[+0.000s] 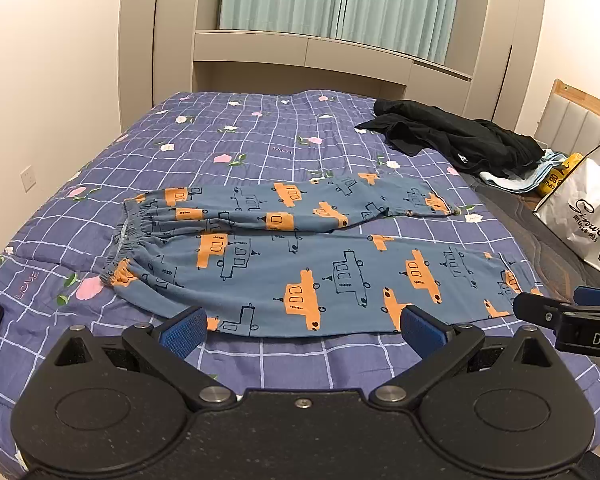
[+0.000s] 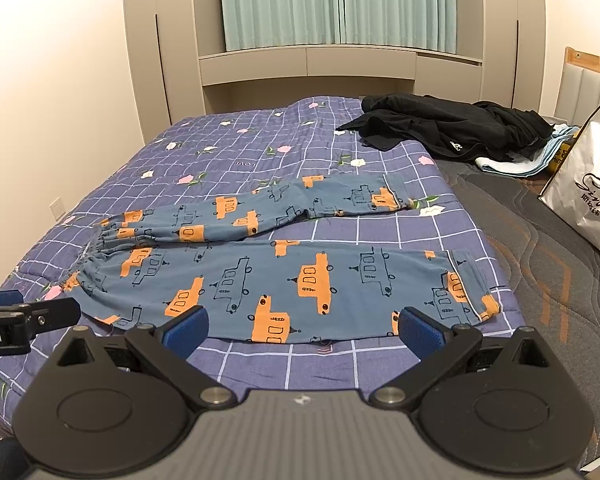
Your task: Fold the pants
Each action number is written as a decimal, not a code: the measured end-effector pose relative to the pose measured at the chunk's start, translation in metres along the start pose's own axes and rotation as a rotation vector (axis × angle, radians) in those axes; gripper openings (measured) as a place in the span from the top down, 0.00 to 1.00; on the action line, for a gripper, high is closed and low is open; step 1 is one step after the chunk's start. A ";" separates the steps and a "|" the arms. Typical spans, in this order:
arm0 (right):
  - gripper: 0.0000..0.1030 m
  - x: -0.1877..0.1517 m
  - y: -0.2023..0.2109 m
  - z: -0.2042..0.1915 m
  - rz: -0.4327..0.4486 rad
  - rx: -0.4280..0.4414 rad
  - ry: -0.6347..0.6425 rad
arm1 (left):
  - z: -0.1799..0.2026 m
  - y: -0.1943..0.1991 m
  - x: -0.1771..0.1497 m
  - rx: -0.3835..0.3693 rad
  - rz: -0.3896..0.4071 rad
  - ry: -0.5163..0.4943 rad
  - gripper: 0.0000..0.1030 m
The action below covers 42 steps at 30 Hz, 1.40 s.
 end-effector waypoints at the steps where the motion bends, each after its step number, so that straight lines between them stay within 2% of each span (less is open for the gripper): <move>1: 0.00 0.000 0.000 0.000 -0.001 0.000 0.002 | 0.000 0.000 0.000 0.000 0.000 0.000 0.00; 26: 0.00 0.000 -0.004 0.001 -0.005 0.003 0.002 | 0.003 0.000 0.002 -0.001 -0.004 0.000 0.00; 42: 0.00 -0.005 -0.023 0.006 -0.038 0.009 0.003 | -0.008 -0.028 0.003 0.009 -0.047 0.003 0.00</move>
Point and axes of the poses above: each gripper's, at about its wrist camera, not at the fingertips, and y roughly against the way its jaws point, z to its right, x to its top, the point moved 6 cm from there along -y, roughly the way its jaws point, and after that the axes turned 15 degrees about y, right-handed, at the moved point
